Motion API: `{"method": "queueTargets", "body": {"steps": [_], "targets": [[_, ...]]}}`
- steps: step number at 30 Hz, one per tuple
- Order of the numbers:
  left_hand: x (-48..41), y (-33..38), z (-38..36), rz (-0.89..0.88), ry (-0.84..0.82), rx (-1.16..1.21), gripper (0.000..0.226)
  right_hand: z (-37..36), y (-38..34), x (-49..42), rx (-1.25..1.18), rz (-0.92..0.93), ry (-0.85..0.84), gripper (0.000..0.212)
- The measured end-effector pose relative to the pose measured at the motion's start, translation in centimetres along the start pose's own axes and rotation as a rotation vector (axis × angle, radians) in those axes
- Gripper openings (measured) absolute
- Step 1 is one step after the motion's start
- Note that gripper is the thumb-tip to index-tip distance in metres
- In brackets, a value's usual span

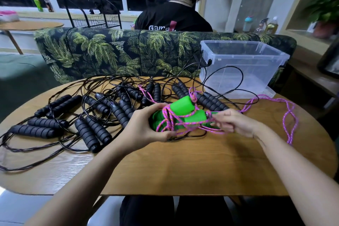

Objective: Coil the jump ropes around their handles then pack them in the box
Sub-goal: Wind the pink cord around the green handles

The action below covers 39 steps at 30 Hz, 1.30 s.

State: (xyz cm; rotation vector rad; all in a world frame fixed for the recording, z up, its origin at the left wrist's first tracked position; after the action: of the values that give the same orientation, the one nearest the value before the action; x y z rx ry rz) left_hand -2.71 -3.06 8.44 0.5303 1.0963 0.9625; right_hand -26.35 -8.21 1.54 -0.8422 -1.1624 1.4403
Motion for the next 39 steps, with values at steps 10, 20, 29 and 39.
{"method": "queueTargets", "body": {"steps": [10,20,29,39], "targets": [[0.0,2.5,-4.4,-0.513,-0.122,-0.929,0.072,-3.4,-10.5,-1.6,0.394,0.069,0.063,0.035],[-1.2,-0.4,-1.3,-0.108,0.005,-0.847,0.085,-7.5,-6.6,5.6,0.232,0.165,0.089,0.026],[-0.8,0.3,-0.6,0.059,0.017,-0.270,0.049,-8.0,-2.3,5.3,-0.085,-0.093,0.265,0.008],[0.0,-0.2,-2.7,0.163,-0.253,-0.190,0.031,-6.1,-8.8,7.9,0.845,0.800,0.647,0.116]]}}
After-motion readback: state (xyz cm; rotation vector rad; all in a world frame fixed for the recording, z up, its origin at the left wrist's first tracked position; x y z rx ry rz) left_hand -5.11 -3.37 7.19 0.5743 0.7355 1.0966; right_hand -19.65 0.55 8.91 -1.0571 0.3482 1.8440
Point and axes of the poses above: each hand's wrist, its own x-axis away from the middle knuckle, its own z-axis out of the back of the hand, y = z × x, the point moved 10 cm from there along -x, towards the middle knuckle, and after that the axes turned 13 degrees about y, right-handed, at the moved point
